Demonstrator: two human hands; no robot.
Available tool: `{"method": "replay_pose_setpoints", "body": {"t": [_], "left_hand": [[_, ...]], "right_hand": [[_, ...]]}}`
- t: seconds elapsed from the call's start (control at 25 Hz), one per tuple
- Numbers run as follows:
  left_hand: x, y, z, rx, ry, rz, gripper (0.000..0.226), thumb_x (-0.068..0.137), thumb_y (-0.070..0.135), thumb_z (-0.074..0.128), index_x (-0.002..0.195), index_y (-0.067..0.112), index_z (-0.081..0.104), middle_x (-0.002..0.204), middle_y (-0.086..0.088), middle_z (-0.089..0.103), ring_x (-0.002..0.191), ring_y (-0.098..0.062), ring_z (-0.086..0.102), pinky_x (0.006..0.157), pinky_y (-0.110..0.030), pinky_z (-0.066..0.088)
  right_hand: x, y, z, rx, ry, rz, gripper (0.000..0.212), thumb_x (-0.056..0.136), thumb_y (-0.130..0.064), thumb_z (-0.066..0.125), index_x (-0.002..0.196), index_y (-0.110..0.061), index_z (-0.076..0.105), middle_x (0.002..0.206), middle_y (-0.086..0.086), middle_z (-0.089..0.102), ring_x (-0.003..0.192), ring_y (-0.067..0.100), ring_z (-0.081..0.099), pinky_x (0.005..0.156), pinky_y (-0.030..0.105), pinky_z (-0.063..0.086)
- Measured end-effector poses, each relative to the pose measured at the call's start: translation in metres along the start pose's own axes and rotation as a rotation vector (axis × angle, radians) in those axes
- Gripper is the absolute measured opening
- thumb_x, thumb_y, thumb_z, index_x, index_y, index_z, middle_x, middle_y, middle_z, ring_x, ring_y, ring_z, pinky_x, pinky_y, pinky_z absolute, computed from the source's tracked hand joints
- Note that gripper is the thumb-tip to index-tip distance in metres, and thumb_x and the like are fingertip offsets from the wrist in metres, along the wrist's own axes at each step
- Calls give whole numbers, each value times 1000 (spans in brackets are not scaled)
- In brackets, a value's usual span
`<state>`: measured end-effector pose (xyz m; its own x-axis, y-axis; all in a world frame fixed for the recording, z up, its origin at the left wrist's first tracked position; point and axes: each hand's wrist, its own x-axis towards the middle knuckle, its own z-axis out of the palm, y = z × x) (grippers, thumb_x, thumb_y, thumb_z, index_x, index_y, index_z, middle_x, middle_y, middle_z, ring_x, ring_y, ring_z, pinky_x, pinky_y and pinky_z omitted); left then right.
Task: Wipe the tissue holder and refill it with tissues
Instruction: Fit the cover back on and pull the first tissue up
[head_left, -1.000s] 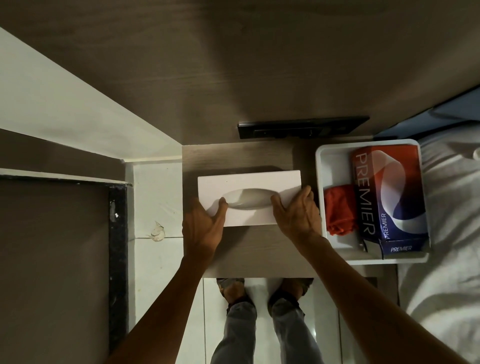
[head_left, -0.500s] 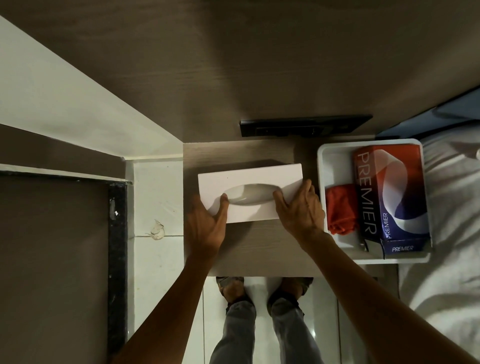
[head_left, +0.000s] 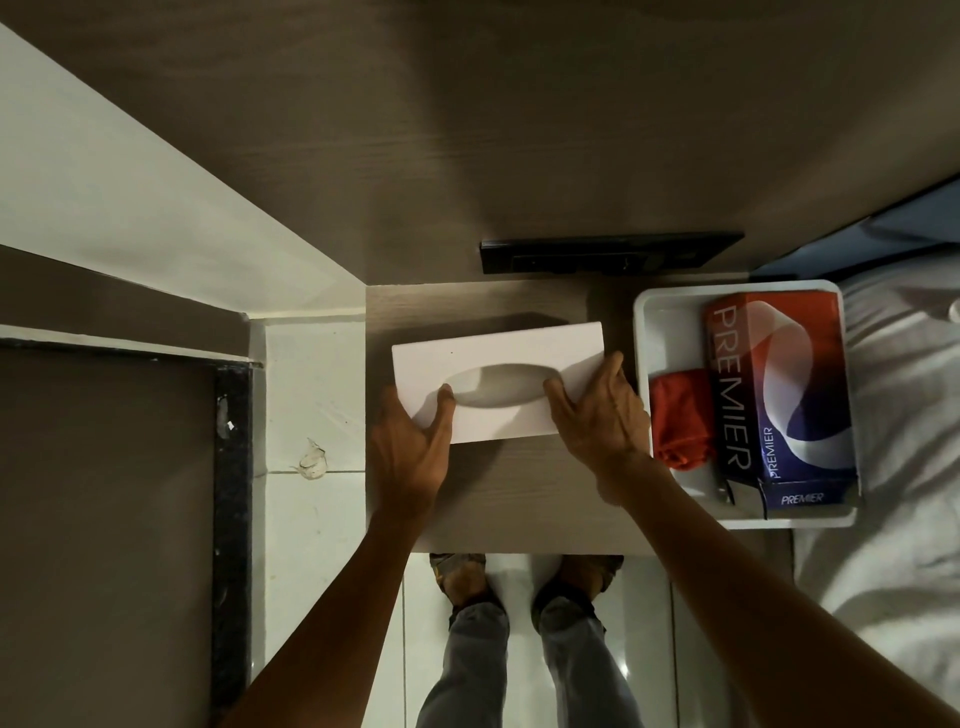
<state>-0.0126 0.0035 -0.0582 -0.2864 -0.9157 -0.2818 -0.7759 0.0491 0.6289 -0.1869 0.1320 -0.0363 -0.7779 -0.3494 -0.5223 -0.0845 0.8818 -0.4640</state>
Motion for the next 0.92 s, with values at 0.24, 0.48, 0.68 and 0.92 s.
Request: {"method": "replay_pose_setpoints", "body": {"t": [0.24,0.48,0.68,0.92], "left_hand": [[3,1,3,10,7,0,65,91,65,67,135,20,51,129,-6,69,111,-29,72,83,-28,53],[5,5,2,8,-31,-28,64,93,57,70,136,13,54,131,-10,68,117,-31,69,88,-29,51],[2,7,5,129,-49,53,62,97,50,66,133,2,51,127,-19,64,115,-33,66,95,-47,61],[5,2,10,373,-41,47,71,97,62,53,125,-3,55,122,-22,61,114,-36,60,99,-50,54]], "right_hand": [[6,0,3,3,-7,-4,73,91,-59,62,139,-11,35,129,13,58,112,32,63,81,40,57],[6,4,6,-10,-29,5,78,90,-60,61,143,-9,35,130,13,50,117,30,54,89,50,58],[6,6,10,-89,-19,-36,77,92,-58,59,143,-5,35,131,17,44,120,33,48,96,53,52],[4,5,17,-104,22,7,82,92,-55,60,149,-3,31,152,21,34,141,39,35,111,59,41]]}}
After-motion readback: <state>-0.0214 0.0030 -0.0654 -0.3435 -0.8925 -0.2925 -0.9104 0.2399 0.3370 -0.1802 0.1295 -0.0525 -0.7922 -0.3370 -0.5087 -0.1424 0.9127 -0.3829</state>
